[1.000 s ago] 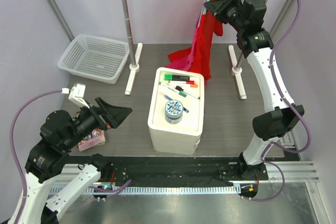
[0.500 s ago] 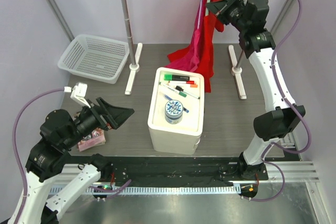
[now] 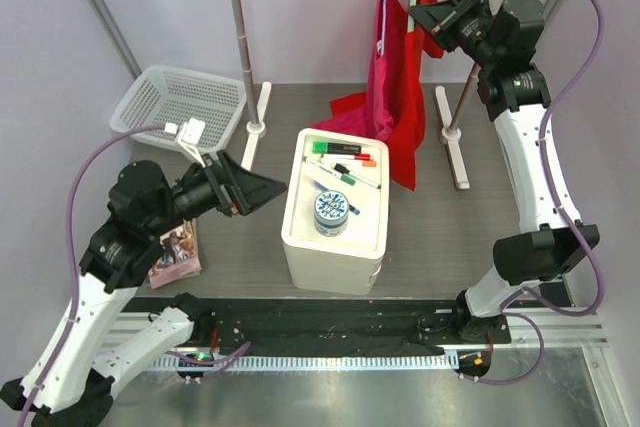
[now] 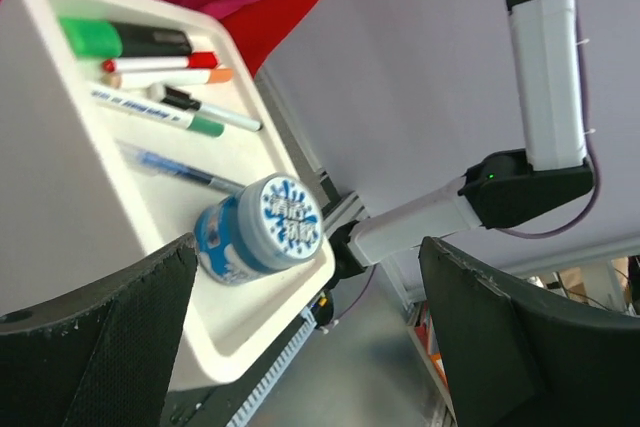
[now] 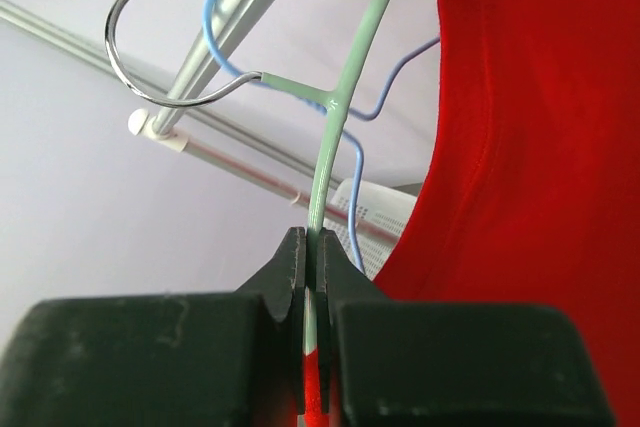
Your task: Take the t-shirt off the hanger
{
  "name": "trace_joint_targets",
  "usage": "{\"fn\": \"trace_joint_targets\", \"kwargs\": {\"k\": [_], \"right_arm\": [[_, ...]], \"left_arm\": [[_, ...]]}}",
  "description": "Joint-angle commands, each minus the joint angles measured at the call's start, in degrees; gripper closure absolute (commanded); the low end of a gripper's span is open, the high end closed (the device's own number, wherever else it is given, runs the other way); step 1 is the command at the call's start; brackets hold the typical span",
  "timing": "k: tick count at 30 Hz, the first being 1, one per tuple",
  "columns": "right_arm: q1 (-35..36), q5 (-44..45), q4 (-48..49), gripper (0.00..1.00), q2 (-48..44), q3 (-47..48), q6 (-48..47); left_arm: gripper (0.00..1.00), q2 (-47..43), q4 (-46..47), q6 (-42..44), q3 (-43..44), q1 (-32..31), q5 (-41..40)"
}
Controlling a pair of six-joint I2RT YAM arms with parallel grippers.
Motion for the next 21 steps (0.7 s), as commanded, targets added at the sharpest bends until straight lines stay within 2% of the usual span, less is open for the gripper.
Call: {"fn": "trace_joint_targets", "kwargs": {"k": [1,5,9,13,16,21], "right_arm": [[0.2,-5.3,9.7,0.99,-6.7,-3.6,2.7],[0.2,-6.1,10.2,0.99,-11.3,-9.1,2.1],[-0.2,-7.0,9.1,0.99,-15.6,-13.7,1.2],[-0.8,-7.7,7.2,0.99,-20.5,-20.2,0.8],[-0.8,-6.9,5.6,0.99,-25.5,-25.3,1.5],[-1.0,-1.3,3.3,0.99,-35.3,-32.8,4.4]], "left_arm": [[0.1,5.5,9.9,-0.5,6.8,0.3,7.4],[0.11,13.6,12.9,0.9,13.5,-2.6,8.5],[0.12,25.6,12.9,4.6,25.5,-9.9,7.0],[0.12,33.7,13.0,9.3,33.5,-17.0,2.6],[0.13,38.6,12.2,14.8,36.8,-22.7,-3.0],[0.13,42.0,12.3,23.9,37.0,-31.3,-17.8]]}}
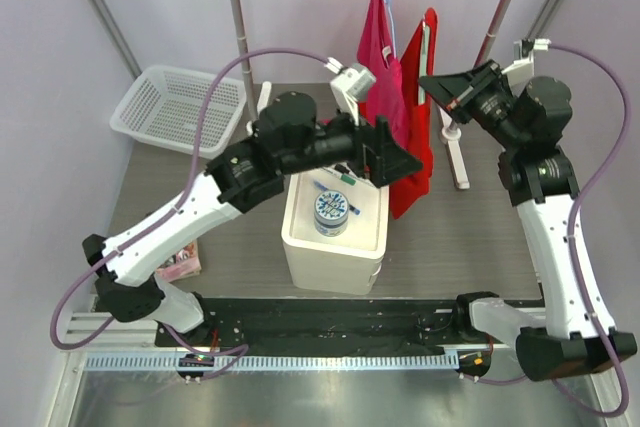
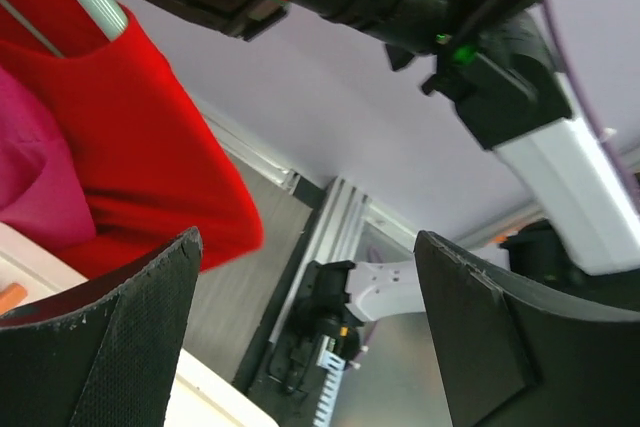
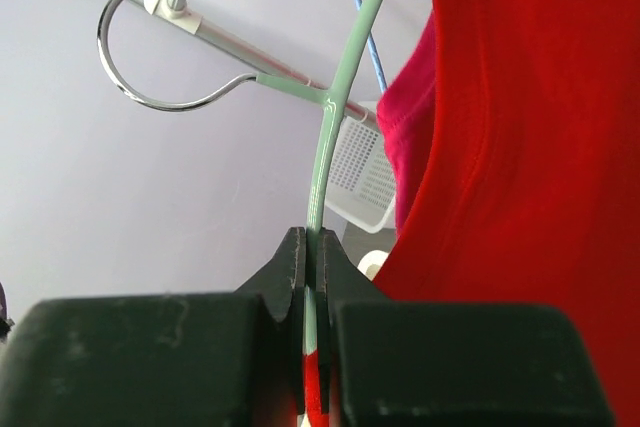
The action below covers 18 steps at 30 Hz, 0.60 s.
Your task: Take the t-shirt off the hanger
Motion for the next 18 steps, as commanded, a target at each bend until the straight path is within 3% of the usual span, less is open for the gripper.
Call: {"fn": "trace_joint_targets", "kwargs": {"k": [1,13,18], "right_arm": [[-0.4,4.4,2.8,0.99,-8.7,-3.1,3.1],[-0.4,15.8,-0.7,0.99,-17.2,-7.9,11.5],[-0.4,18.8,-1.2,0.99,-19.0,-7.8,11.9]], "left_arm": [[0.13,2.0,2.0,11.9,1.7,-6.2,-13.7],[0.15,6.9,4.0,12.3,-0.5,-12.2,-18.6],[0.14,3.0,8.3,12.5,-7.9,-12.2,-17.9]]}}
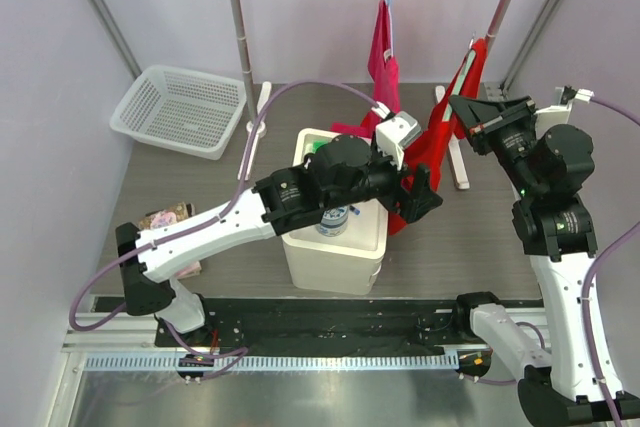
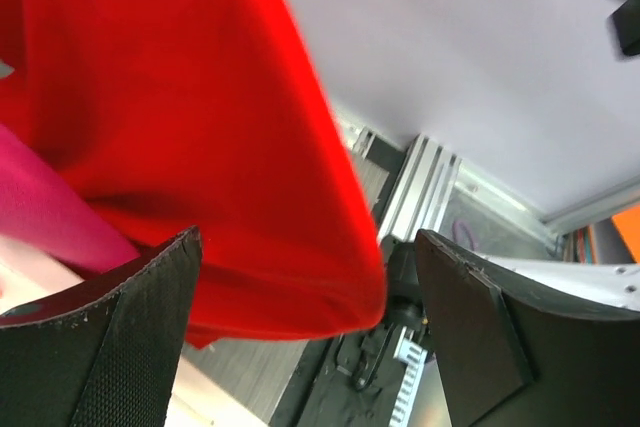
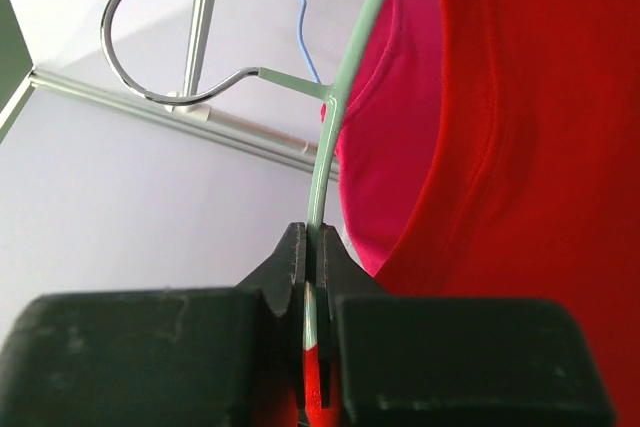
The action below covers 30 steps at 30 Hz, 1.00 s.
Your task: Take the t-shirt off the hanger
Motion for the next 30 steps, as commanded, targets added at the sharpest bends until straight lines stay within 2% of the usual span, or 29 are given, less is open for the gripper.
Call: {"fn": "trace_joint_targets", "kwargs": {"k": [1,5,8,9,11,12,15,17,18,19,30], "right_arm": [[-0.2,3.8,3.9,0.99,-2.0,1.9,1.9],[-0.2,4.1,3.5,0.99,-2.2,2.0,3.9],[-0.1,5.1,3.5,0.99,-2.8,1.2,4.7],[-0.2,5.7,3.5,0.99,-3.1,1.2,4.5],[-0.2,7.6,3.5,0.99,-3.9,0.8,4.3],[-0.1,8.3,3.2,0.99,-4.1,0.9,4.0],[-0.2,12.5,2.1,0.99,-5.2,1.7,2.9],[-0.2,14.2,2.0,0.99,-5.9,2.1,2.8],[-0.2,15.8,1.9,0.99,-6.4,2.2,2.4],[-0.2,16.7,1.7,0.99,-6.7,2.4,2.3],[-0.1,27.0,-1.2,0.99,-5.3,5.6,-3.5]], "left_arm": [[0.13,-3.7,5.1,0.6,-4.2,-0.3,-0.8],[0.13,-2.6,3.9,0.9,-4.8,-0.3,1.3],[0.21,-1.8,3.4,1.4,-4.3,-0.3,0.6],[0.33,-1.2,3.2,1.6,-3.6,-0.3,0.5],[0.46,-0.8,2.5,1.6,-2.7,-0.3,-1.1],[0.58,-0.5,1.4,1.4,-1.9,-0.3,-1.3],[0.75,0.0,0.3,0.4,-1.6,-0.3,-1.3],[0.82,-0.2,0.4,0.1,-2.0,-0.3,-1.4],[0.92,-0.3,0.4,-0.3,-2.3,-0.3,-1.4],[0.98,-0.3,0.4,-0.6,-2.3,-0.3,-1.3],[1.0,-0.1,-0.1,-1.2,-3.6,-0.3,-0.6]]}}
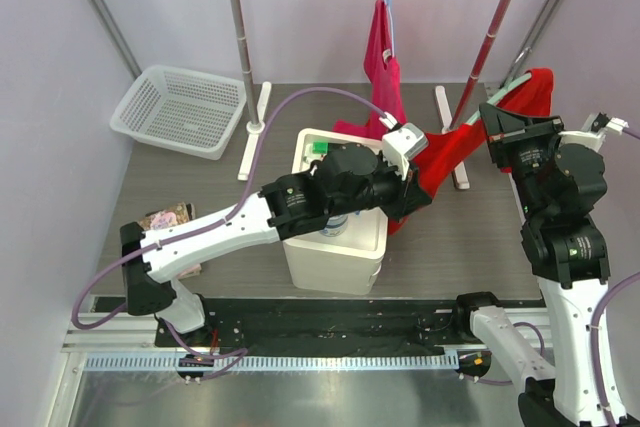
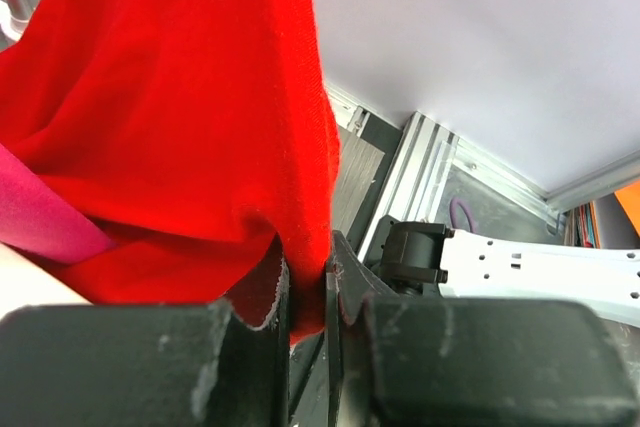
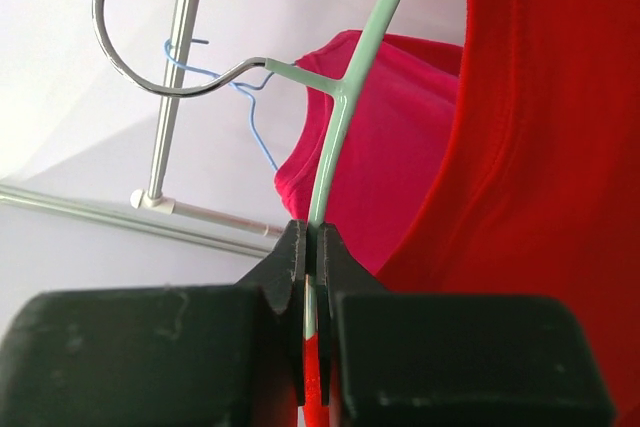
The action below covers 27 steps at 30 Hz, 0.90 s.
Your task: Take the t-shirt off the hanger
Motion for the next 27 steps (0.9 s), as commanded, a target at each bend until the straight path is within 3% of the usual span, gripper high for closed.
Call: {"fn": "trace_joint_targets", "kwargs": {"k": [1,15,22,27], "right_arm": [[-0.5,11.2,6.7,0.99,0.2,5.4,-4.7],[-0.5,32.6,5.5,0.99,-1.2,10.0,-17.3],[-0.4,27.8,5.4,0.99,-0.7,11.7,-13.5],[-0.4,21.8,5.1,0.99,-1.1,12.6,-8.1]], "left_arm": [[1.0,0.4,-1.0,-1.2,0.0,0.4,-1.5],[1.0,-2.9,-0.5,-2.8,-3.6,0.4,-4.1],[1.0,-2.3,0.6,-2.7,-4.2,0.4,-3.7],[0.82,0.0,1.7,-1.3,-1.7,0.5,-3.5]]}}
